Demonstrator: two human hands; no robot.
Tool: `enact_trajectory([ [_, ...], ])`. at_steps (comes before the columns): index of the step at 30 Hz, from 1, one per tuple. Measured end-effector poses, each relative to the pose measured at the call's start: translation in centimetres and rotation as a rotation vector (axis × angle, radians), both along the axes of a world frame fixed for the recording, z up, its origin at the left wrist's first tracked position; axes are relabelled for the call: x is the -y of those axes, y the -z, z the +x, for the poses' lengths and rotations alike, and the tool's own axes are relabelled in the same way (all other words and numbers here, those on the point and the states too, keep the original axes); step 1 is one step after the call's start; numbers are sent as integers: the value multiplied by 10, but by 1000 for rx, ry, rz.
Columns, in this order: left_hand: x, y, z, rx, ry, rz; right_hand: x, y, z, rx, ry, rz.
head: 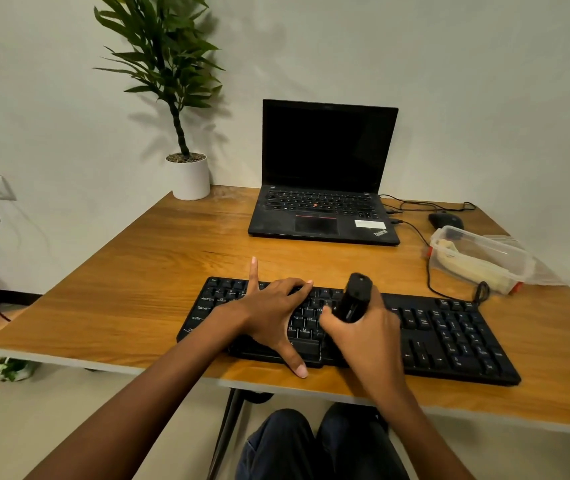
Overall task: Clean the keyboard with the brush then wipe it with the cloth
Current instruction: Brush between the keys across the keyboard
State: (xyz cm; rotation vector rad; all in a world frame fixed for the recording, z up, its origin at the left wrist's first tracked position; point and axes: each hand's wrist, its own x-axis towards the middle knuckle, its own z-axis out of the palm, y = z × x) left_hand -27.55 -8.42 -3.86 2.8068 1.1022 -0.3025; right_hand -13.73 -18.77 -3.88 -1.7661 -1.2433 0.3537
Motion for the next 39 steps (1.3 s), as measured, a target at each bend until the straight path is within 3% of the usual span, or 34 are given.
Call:
enact_trajectory([
  [4, 1, -1, 0, -9, 2, 7, -4, -8, 10, -48, -72, -125],
  [9, 2, -3, 1, 4, -6, -1, -6, -5, 8, -23, 27, 74],
  [14, 2, -3, 1, 3, -3, 6, -4, -5, 9, 3, -91, -90],
  [19, 3, -3, 1, 15, -4, -6, -9, -9, 6, 9, 10, 46],
  [22, 2, -2, 0, 25, 1, -14, 2, 2, -8, 87, -76, -13],
  [25, 3, -3, 0, 9, -3, -5, -10, -9, 10, -2, -75, -104],
  [30, 3, -3, 0, 13, -4, -11, -6, -2, 2, -13, -2, 66],
  [35, 2, -2, 0, 6, -1, -7, -4, -8, 6, 86, -115, -78],
  [39, 4, -3, 0, 13, -9, -17, -9, -16, 13, 41, -79, 32],
])
